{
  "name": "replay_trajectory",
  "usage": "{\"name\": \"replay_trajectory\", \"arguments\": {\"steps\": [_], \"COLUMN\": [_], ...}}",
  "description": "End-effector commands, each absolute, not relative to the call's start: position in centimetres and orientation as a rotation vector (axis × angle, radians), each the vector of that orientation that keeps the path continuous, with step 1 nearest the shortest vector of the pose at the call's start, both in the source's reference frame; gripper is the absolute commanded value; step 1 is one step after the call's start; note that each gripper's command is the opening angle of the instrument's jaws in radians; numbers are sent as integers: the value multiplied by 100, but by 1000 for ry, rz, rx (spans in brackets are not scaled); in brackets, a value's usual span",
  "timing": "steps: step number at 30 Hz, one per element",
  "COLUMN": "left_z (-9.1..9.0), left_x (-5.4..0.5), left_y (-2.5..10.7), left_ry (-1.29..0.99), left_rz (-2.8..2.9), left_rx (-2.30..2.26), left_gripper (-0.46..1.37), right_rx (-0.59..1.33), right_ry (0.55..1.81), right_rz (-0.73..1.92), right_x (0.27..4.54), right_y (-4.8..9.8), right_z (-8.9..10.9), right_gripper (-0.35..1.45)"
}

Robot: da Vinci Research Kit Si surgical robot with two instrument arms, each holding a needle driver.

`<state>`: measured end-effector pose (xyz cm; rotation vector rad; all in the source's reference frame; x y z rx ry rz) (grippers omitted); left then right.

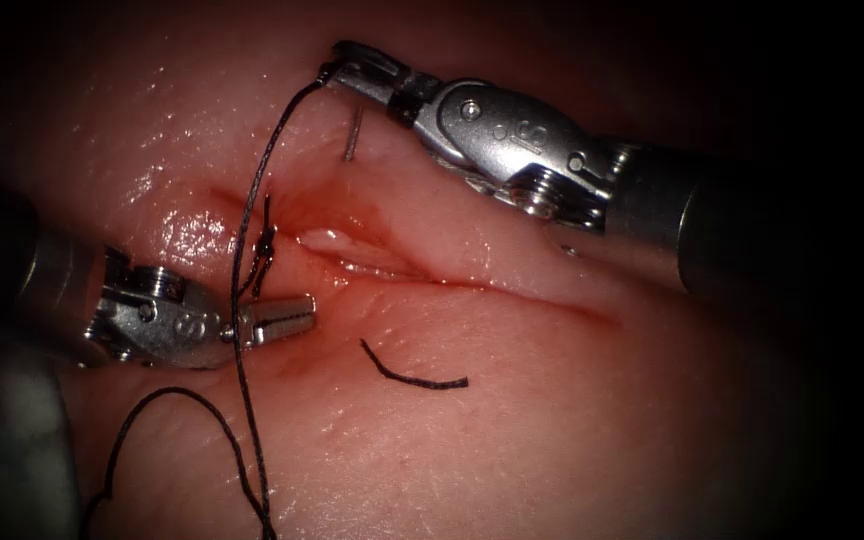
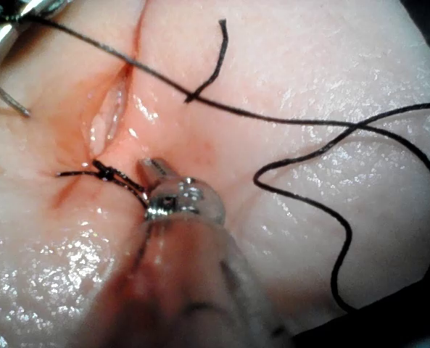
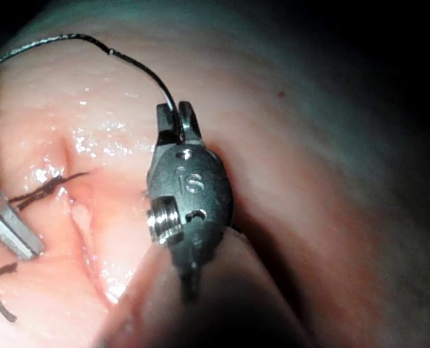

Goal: Wound Closure
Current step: Use the right gripper to insert the needle through the top of the skin

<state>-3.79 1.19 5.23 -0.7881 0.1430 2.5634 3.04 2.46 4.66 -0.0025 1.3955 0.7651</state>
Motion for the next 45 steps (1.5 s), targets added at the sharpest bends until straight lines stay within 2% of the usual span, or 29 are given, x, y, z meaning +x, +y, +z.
{"name": "replay_trajectory", "arguments": {"steps": [1,4,9,16,45], "left_z": [523,523,523,523,520], "left_x": [-379,-379,-379,-379,-376], "left_y": [119,119,120,120,126], "left_ry": [135,135,135,135,122], "left_rz": [2565,2565,2565,2565,2558], "left_rx": [-790,-790,-790,-790,-791], "left_gripper": [-35,-35,-35,-35,-35], "right_rx": [10,93,324,435,834], "right_ry": [1401,1416,1369,1367,1175], "right_rz": [773,817,945,1040,1379], "right_x": [304,305,311,322,337], "right_y": [247,251,255,249,151], "right_z": [464,464,467,470,471], "right_gripper": [-35,-35,-35,-35,-35]}}
